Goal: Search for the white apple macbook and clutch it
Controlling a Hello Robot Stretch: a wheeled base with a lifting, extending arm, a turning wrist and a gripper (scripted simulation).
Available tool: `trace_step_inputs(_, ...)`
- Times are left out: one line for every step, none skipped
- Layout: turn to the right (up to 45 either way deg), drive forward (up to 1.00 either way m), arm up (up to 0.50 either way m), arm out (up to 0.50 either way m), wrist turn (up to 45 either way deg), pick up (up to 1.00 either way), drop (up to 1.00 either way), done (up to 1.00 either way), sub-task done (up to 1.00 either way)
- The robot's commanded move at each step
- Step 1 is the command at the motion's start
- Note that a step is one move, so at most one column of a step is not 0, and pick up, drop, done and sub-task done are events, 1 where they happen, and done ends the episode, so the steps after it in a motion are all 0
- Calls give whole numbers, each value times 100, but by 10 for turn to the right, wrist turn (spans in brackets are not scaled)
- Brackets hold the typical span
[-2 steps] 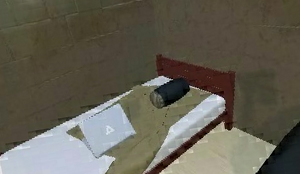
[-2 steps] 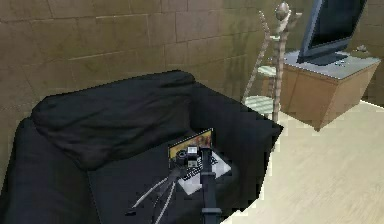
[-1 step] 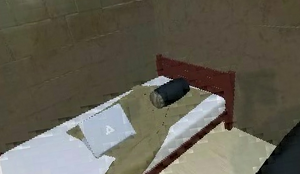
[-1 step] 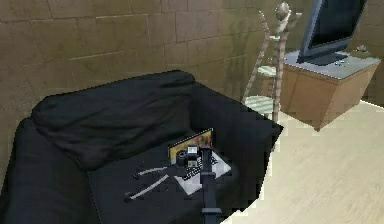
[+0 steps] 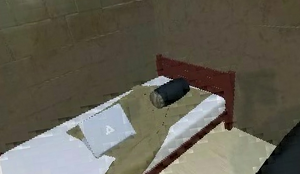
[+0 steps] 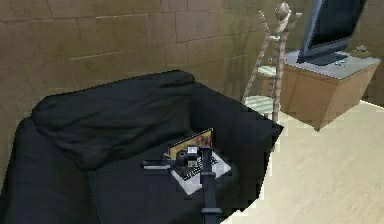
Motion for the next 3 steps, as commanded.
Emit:
trace_step_inputs(0, 0, 0, 0, 450, 0, 0, 0, 0)
trace_step_inputs(0, 0, 0, 0, 30, 0, 0, 0, 0)
trace_step_inputs(0, 0, -30, 0, 0, 0, 0, 0, 0)
